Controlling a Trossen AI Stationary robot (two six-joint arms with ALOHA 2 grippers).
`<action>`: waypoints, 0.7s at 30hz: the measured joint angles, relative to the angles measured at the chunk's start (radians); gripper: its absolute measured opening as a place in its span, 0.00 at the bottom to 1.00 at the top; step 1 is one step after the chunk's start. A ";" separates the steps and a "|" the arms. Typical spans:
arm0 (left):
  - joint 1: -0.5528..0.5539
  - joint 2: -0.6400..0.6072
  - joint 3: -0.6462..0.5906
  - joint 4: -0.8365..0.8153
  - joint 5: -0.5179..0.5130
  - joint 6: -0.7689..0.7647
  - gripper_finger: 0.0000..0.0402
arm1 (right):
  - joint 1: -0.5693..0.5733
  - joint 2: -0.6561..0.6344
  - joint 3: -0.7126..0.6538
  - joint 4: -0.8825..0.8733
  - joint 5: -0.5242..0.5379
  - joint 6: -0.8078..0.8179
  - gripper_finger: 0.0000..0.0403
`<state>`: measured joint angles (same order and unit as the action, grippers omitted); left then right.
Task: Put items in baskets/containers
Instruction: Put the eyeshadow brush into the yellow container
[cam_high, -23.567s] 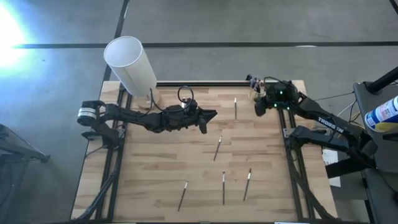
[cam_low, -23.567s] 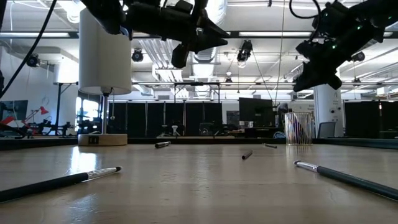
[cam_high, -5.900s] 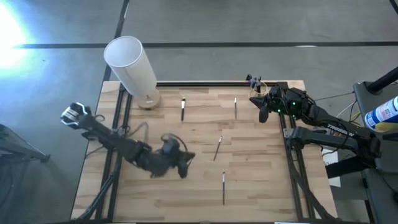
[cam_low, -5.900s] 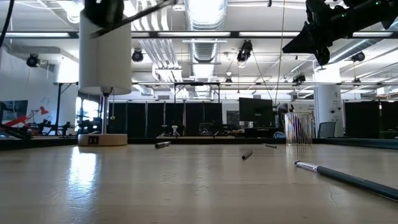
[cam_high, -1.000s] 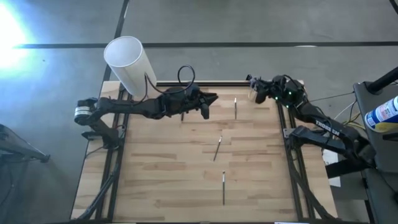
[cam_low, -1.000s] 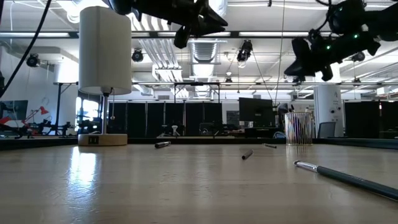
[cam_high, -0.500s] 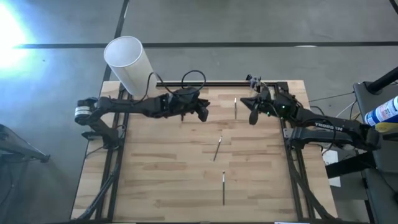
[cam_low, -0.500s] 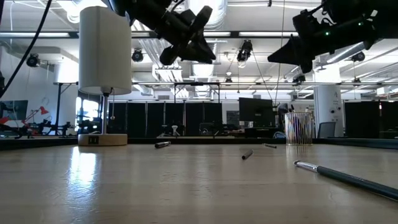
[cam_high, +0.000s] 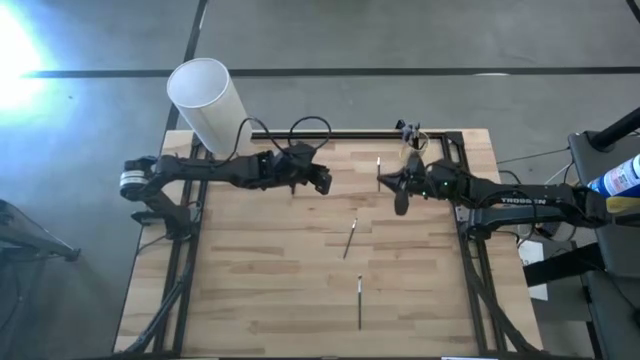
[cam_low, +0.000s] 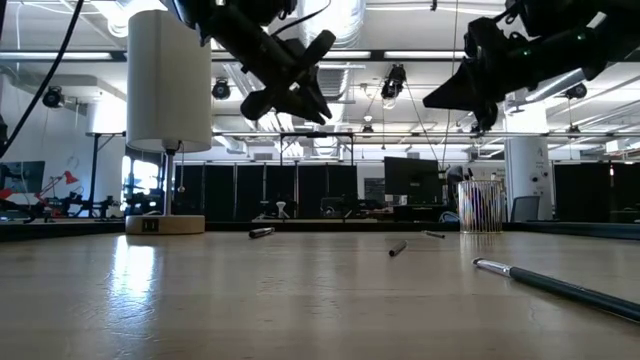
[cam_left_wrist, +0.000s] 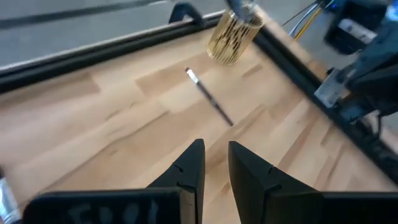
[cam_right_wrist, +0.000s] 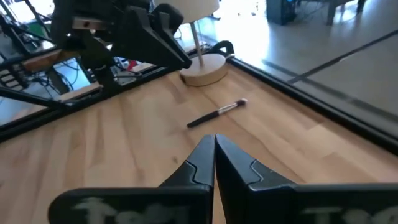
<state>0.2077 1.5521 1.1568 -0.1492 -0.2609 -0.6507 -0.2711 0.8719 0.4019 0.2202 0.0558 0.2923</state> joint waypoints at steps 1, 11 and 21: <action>0.000 0.002 0.000 -0.016 0.000 -0.004 0.16 | 0.004 0.000 0.000 -0.006 0.000 0.007 0.02; -0.004 0.001 -0.047 -0.196 0.009 -0.047 0.12 | 0.010 0.022 0.000 -0.047 -0.001 0.116 0.02; -0.047 -0.035 -0.256 -0.037 0.026 -0.073 0.00 | 0.067 0.144 0.044 -0.177 0.096 0.395 0.02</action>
<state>0.1608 1.5175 0.9005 -0.1866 -0.2345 -0.7240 -0.2037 1.0158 0.4456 0.0431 0.1517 0.6870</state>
